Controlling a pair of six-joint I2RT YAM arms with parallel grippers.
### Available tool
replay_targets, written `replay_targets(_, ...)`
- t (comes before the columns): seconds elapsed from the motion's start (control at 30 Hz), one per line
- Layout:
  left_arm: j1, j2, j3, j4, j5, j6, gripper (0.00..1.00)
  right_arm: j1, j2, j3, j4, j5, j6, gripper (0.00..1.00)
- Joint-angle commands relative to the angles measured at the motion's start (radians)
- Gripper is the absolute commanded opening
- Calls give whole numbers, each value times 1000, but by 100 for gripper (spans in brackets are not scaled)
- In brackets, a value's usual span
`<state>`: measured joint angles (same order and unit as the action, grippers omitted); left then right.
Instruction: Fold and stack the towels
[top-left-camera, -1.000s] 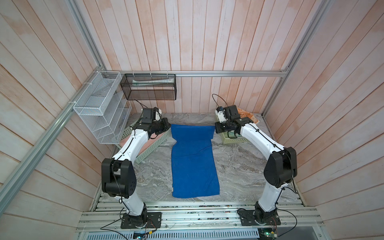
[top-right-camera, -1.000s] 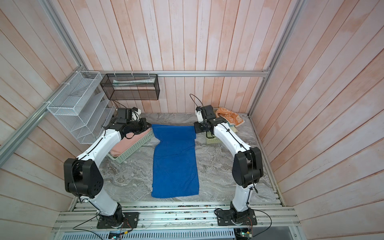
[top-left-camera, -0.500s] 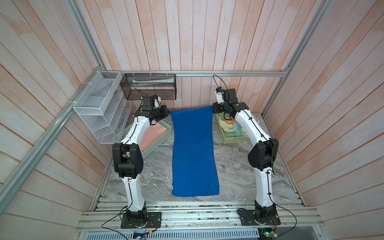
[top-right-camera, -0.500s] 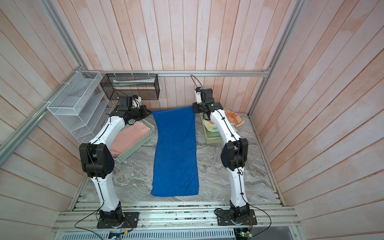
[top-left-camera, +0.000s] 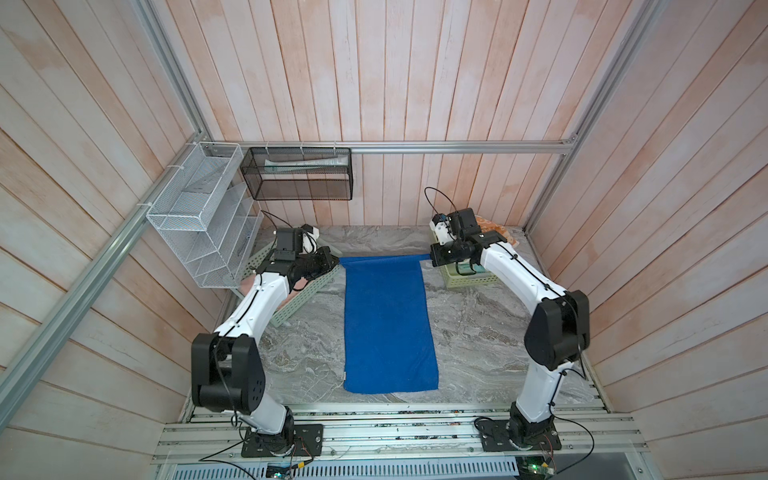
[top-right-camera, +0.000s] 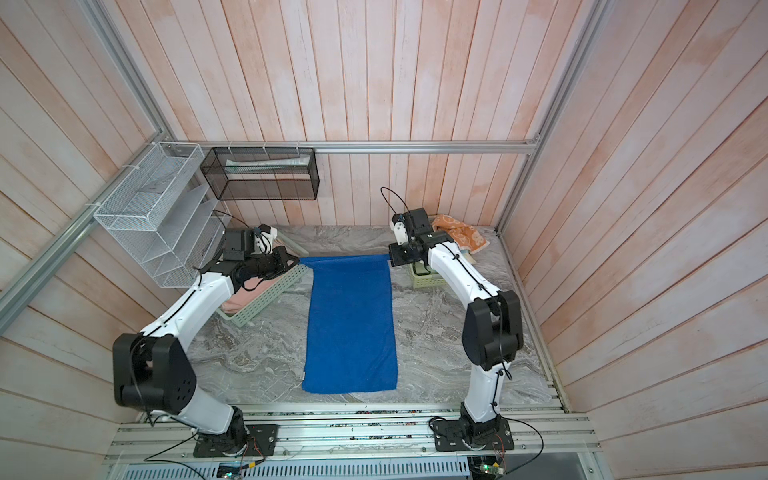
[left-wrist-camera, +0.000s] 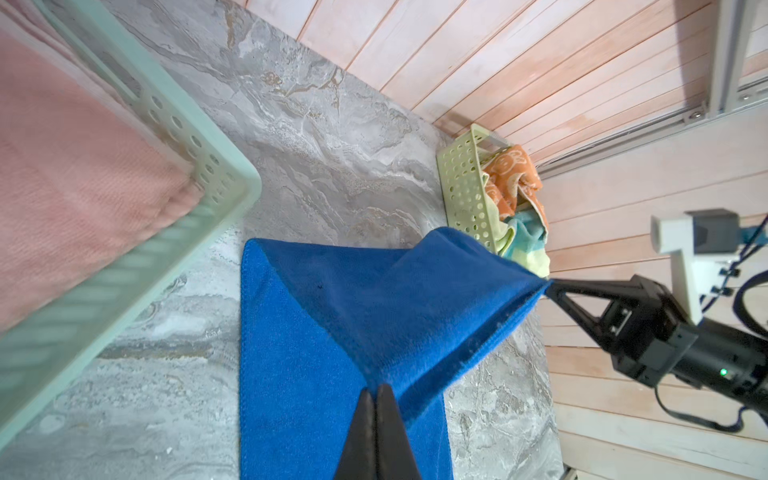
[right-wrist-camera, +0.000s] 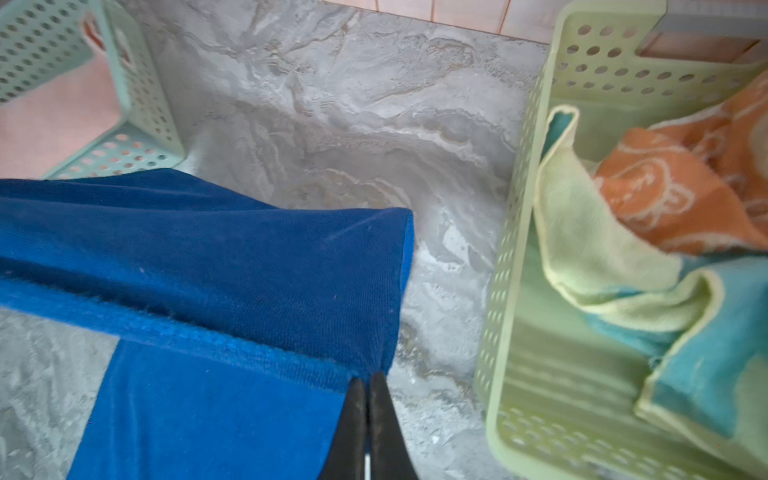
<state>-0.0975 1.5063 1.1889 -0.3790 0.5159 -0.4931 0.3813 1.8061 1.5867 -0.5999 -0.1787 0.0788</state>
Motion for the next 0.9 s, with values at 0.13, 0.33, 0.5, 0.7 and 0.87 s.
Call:
replay_targets(0.13,-87,-264,-444,74,-56,-157,0,49,-266,-556,201,-48,175,0)
replay_targets(0.33,-121,-287,-694,206,-47,-244,0,112,-248,-721,296,-78,231,0)
replay_targets(0.5,-121,-200,-728,265,-51,-240,0,124,-175,-736,351,-104,247,0)
replay_targets(0.7,-120,-78,-685,329,-68,-231,0,112,-65,-637,328,-50,180,0)
replay_targets(0.87,-92,79,-536,336,-69,-174,0,59,51,-476,281,-34,113,0)
